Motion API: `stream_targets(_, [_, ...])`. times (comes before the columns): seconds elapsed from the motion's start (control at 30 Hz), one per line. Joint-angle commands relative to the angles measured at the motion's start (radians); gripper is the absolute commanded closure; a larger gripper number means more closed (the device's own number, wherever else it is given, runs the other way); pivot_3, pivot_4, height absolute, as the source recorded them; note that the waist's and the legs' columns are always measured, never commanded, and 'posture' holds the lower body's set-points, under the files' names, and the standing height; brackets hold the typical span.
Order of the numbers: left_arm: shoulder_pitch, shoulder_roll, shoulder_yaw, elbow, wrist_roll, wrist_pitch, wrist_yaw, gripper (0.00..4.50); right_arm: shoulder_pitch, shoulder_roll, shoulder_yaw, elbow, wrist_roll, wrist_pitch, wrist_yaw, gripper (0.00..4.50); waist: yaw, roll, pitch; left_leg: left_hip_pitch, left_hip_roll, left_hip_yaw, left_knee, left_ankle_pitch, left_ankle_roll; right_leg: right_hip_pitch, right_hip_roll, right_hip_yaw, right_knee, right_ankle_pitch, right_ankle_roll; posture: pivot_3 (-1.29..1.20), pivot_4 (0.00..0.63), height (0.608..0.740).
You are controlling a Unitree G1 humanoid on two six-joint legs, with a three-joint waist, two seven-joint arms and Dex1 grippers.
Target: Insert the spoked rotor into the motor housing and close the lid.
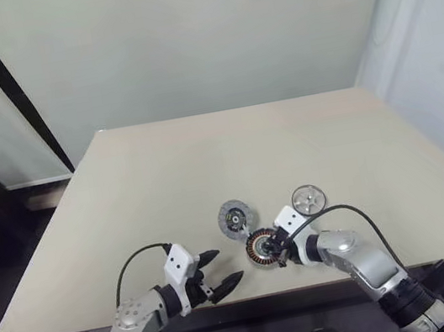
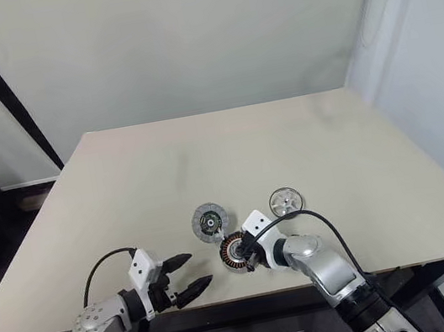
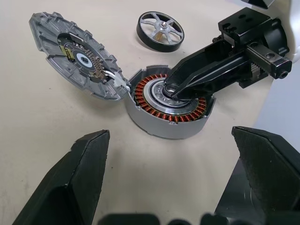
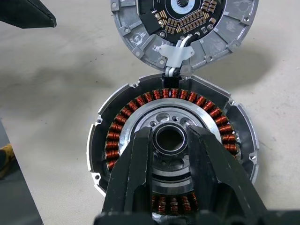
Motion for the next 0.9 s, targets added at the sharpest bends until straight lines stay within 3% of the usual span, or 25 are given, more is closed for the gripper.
stream_targets(0.03, [-0.003,0.003,0.0,-0.041,0.0,-0.011,0.001,0.0,-0.018,0.01,-0.017,0.0,-0.001,-0.025,-0.003,3.71,0.0,0.0,0.0,0.0,0.0,0.0,0.0,0.0,0.0,0.0,0.0,0.0,0.0,0.0,0.0,0.0,0.0,0.74])
stream_targets(0.43, [-0.001,0.003,0.002,-0.043,0.0,-0.011,0.005,0.0,-0.02,0.015,-0.015,0.017,-0.011,-0.036,0.001,3.71,0.0,0.0,0.0,0.0,0.0,0.0,0.0,0.0,0.0,0.0,0.0,0.0,0.0,0.0,0.0,0.0,0.0,0.74])
stream_targets(0.47, [-0.001,0.003,0.003,-0.043,0.0,-0.011,0.005,0.0,-0.021,0.014,-0.015,0.018,-0.013,-0.036,0.002,2.99,0.0,0.0,0.0,0.0,0.0,0.0,0.0,0.0,0.0,0.0,0.0,0.0,0.0,0.0,0.0,0.0,0.0,0.74])
stream_targets(0.67, [-0.002,0.003,0.002,-0.039,0.0,-0.013,0.006,0.0,-0.021,0.026,-0.044,-0.008,0.01,-0.014,0.0,1.07,0.0,0.0,0.0,0.0,0.0,0.0,0.0,0.0,0.0,0.001,0.0,0.0,0.0,0.0,0.0,0.0,0.0,0.74])
stream_targets(0.9, [-0.006,0.004,0.001,-0.034,0.001,-0.013,0.004,0.0,-0.02,0.019,-0.085,-0.103,0.057,0.046,0.02,1.07,0.0,0.0,0.0,0.0,0.0,0.0,0.0,-0.002,-0.003,0.0,0.0,0.0,0.0,0.0,0.0,0.0,0.0,0.74])
